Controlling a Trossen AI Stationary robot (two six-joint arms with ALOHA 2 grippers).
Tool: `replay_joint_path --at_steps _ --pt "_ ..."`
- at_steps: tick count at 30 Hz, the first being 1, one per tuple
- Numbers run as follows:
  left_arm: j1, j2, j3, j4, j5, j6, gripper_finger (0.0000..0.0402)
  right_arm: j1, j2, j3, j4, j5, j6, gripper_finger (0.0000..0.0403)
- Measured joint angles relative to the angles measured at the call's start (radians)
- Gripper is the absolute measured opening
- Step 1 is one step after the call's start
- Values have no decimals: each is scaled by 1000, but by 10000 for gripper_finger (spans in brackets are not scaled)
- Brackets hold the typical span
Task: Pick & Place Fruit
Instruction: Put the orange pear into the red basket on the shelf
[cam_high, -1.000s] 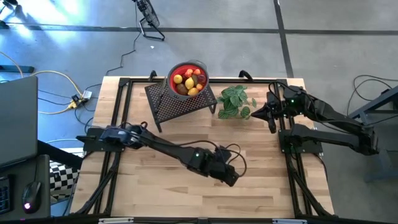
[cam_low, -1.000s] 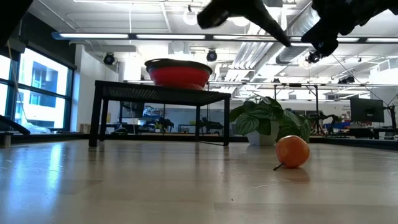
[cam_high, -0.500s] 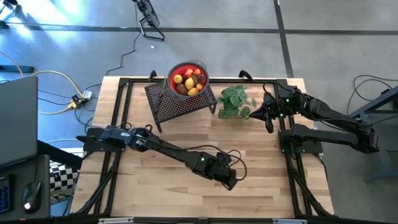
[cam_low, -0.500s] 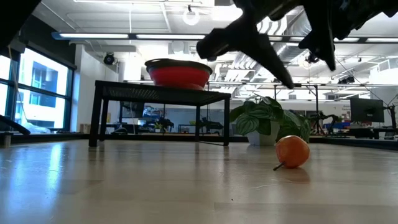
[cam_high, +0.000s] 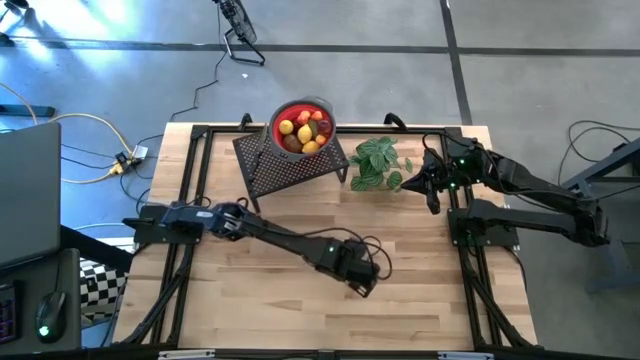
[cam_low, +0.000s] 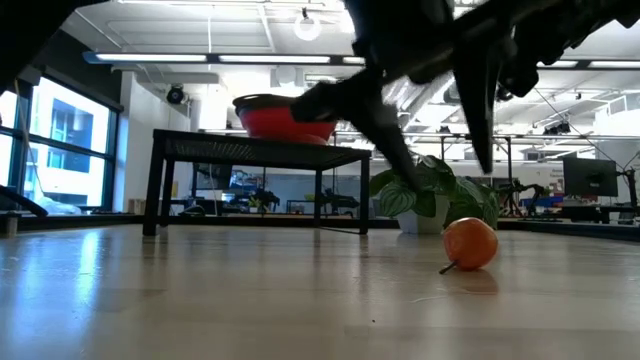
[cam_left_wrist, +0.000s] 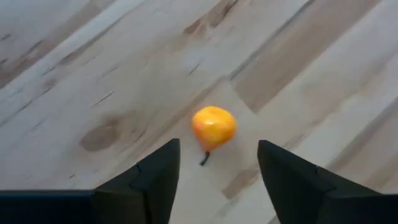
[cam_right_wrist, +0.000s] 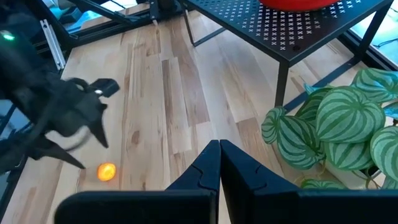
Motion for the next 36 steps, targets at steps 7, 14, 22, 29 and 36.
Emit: replay_joint_path --at_steps 7,14,22,29,36 --pt "36 1 -7 10 66 12 283 0 0 0 -2 0 0 2" --pt "39 1 -7 20 65 65 314 0 0 0 -4 0 -2 2" --pt "24 13 -7 43 57 68 315 0 0 0 -14 0 -3 2" --pt "18 39 -8 47 57 85 315 0 0 0 -18 3 -3 2" --pt "20 66 -8 73 50 92 315 0 0 0 -17 2 0 2"
